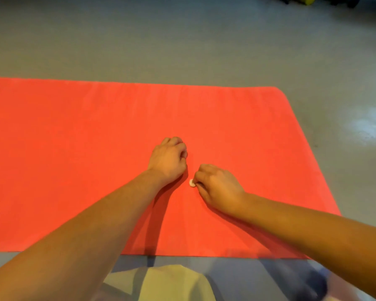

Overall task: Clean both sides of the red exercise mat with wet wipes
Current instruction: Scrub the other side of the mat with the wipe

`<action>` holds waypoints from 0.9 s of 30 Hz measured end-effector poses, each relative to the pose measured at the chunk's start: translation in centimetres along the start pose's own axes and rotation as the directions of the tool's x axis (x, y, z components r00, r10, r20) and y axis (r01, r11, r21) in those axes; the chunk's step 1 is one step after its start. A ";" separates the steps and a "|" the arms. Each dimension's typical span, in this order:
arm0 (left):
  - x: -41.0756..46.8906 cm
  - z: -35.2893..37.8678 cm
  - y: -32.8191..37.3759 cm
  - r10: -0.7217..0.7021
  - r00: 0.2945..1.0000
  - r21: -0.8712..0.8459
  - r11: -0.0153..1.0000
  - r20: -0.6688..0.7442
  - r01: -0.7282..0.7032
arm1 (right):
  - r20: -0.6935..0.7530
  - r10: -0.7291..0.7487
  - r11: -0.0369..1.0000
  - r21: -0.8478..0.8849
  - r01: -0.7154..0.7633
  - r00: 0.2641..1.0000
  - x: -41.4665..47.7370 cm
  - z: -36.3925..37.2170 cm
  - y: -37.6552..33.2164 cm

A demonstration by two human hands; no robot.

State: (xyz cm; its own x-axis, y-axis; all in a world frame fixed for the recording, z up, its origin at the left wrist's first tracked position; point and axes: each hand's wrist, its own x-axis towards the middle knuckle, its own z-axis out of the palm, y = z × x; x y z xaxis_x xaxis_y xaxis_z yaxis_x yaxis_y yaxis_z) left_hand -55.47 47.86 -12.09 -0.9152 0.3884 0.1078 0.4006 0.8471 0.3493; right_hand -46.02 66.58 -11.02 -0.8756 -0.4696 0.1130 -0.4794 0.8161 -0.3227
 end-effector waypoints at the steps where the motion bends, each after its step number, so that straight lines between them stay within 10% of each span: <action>1: 0.7 0.1 0.0 0.000 1.000 0.014 1.000 -0.022 0.000 | 0.007 -0.017 1.000 -0.006 0.017 1.000 0.1 -0.1 0.4; 27: 12.6 4.3 -1.1 -0.019 0.986 0.087 0.996 -0.167 0.034 | -0.184 0.392 0.907 -0.090 -0.412 0.901 31.1 -4.5 21.9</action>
State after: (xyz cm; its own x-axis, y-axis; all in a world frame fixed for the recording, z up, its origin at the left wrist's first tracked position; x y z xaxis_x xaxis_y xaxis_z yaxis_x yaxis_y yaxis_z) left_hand -67.27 53.33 -15.10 -0.9173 0.3060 0.2549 0.3714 0.8883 0.2702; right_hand -84.04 71.35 -10.39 -0.9880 -0.0417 0.1487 -0.0790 0.9639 -0.2545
